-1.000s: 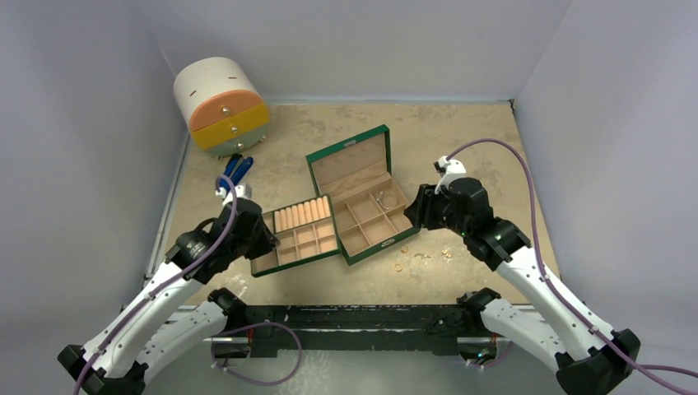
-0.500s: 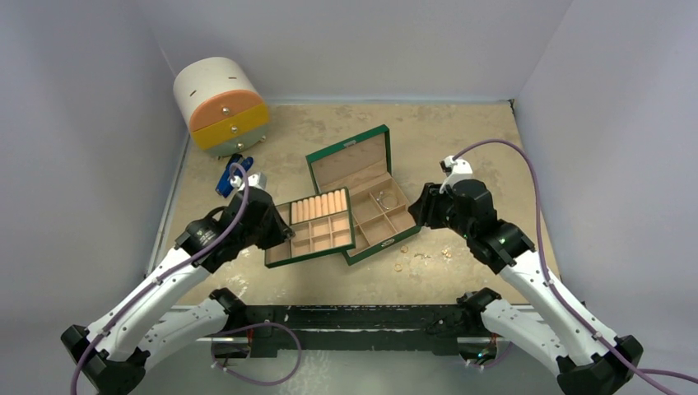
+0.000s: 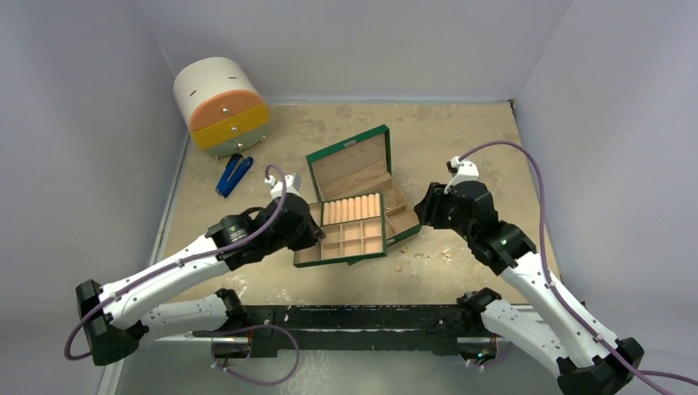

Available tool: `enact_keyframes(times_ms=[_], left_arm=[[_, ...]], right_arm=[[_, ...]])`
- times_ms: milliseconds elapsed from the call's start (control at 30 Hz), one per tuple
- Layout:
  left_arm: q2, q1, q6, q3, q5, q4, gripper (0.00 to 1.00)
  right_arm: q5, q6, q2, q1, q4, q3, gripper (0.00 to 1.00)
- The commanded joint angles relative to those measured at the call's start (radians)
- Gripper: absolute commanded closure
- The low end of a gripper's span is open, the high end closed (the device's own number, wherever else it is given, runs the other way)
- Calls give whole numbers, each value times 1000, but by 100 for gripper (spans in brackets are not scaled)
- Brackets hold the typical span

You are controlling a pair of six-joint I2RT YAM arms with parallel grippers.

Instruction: Organize the mixed jewelry

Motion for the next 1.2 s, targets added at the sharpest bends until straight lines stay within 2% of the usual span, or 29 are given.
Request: enact_keyframes(times_ms=[0, 200, 633, 967, 1167], left_arm=[[62, -100, -67, 84, -103, 160, 100], [182, -165, -77, 131, -152, 243, 100], [374, -171, -120, 195, -295, 391, 100], [523, -171, -262, 234, -445, 455, 100], [613, -173, -366, 318, -549, 353, 100]], right_arm=[[63, 33, -22, -3, -18, 49, 51], [112, 56, -52, -2, -78, 69, 51], [375, 116, -200, -2, -211, 122, 48], [376, 122, -223, -2, -250, 148, 47], [367, 104, -241, -3, -263, 161, 47]])
